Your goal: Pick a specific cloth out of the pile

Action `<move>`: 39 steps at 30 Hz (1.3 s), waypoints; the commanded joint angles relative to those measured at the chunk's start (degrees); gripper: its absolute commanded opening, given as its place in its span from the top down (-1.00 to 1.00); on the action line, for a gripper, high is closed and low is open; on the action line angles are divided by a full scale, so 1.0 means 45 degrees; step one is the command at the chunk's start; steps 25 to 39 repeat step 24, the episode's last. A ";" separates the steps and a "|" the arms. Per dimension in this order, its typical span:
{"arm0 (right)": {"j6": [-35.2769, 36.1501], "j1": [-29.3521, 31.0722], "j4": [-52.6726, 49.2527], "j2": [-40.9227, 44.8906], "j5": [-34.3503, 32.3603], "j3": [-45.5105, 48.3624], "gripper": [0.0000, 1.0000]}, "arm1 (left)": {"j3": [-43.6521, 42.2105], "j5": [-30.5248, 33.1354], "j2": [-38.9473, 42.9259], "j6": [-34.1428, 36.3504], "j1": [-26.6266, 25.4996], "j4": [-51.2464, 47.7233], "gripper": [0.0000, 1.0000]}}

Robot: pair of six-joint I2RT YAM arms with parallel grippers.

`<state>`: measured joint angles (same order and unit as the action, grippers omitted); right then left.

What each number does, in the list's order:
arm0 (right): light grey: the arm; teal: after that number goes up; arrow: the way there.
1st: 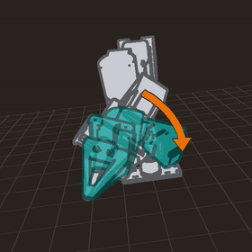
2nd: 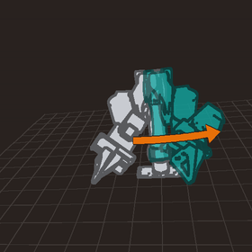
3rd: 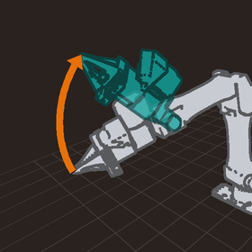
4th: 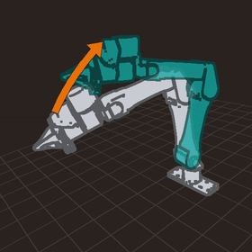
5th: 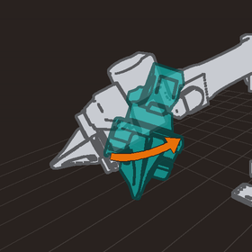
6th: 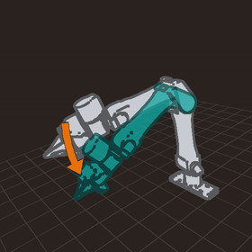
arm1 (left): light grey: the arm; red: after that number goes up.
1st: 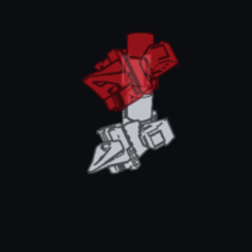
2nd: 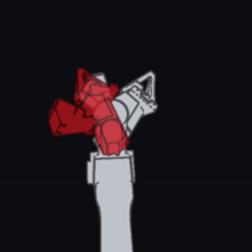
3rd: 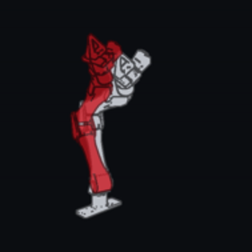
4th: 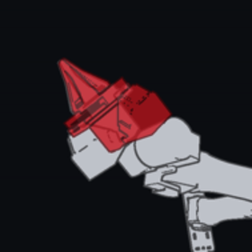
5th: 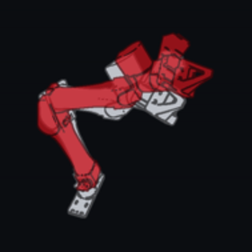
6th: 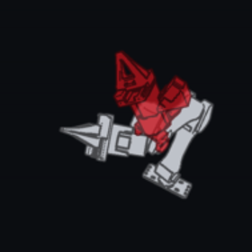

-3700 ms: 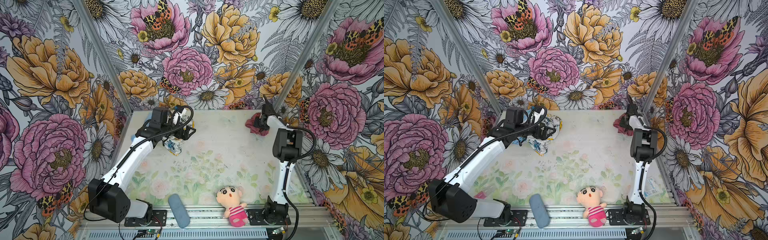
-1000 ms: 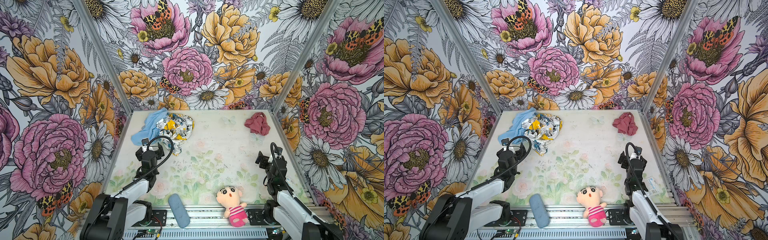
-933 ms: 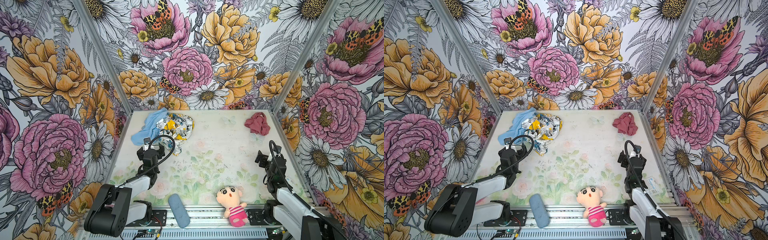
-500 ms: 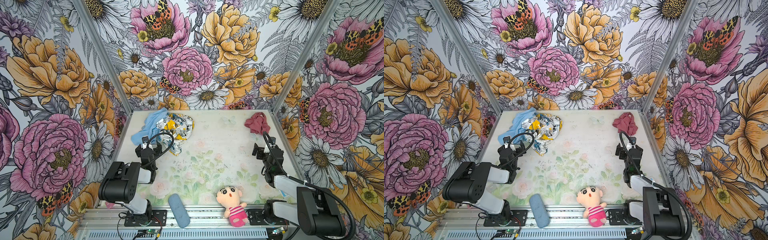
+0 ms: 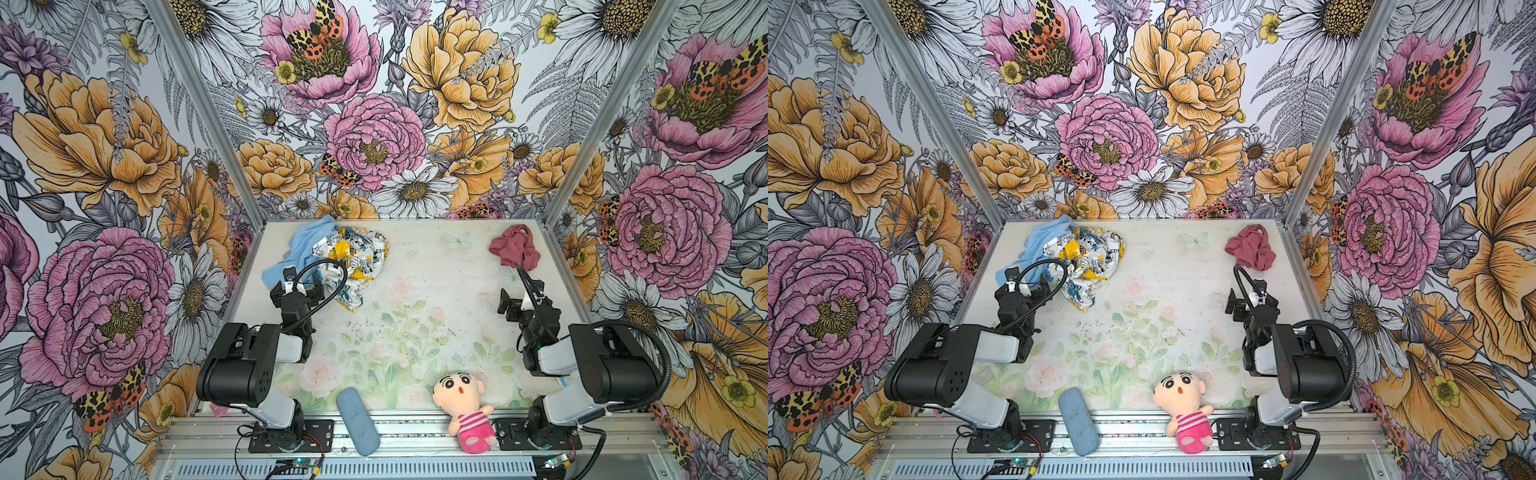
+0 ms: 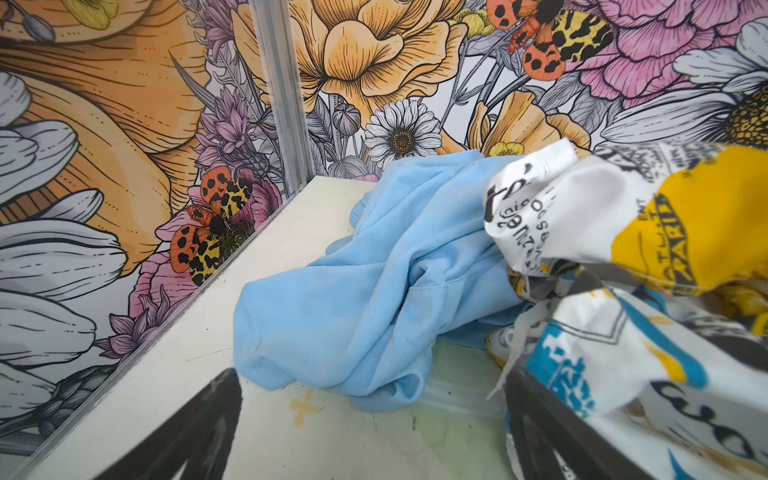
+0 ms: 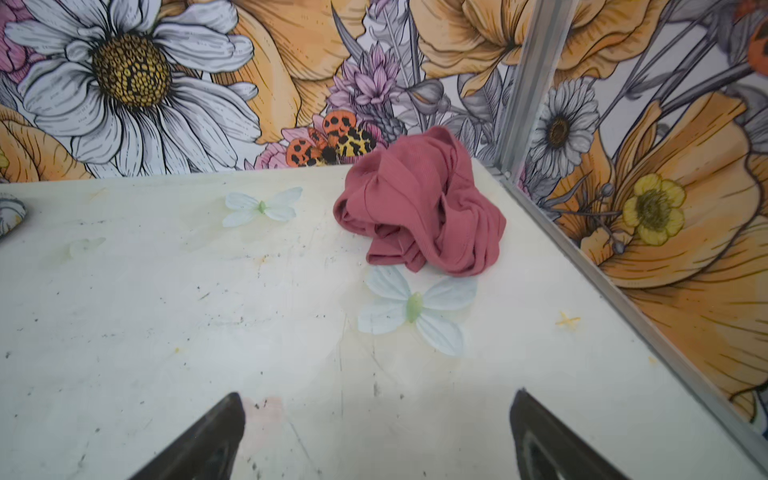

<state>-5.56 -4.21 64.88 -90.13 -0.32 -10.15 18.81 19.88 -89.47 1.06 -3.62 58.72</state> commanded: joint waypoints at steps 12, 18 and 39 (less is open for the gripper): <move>-0.0016 0.0231 -0.3027 0.0442 0.0070 -0.2613 -0.99 | 0.0117 -0.0065 0.0010 0.0117 -0.0101 0.0094 -0.98; -0.0007 0.0236 -0.3028 0.0439 0.0070 -0.2610 -0.99 | 0.0272 -0.0217 0.0020 0.0015 0.0029 -0.0207 -0.98; 0.0017 0.0270 -0.3043 0.0448 0.0044 -0.2609 -0.99 | 0.0083 -0.0084 0.0016 0.0147 -0.0105 0.0173 -0.98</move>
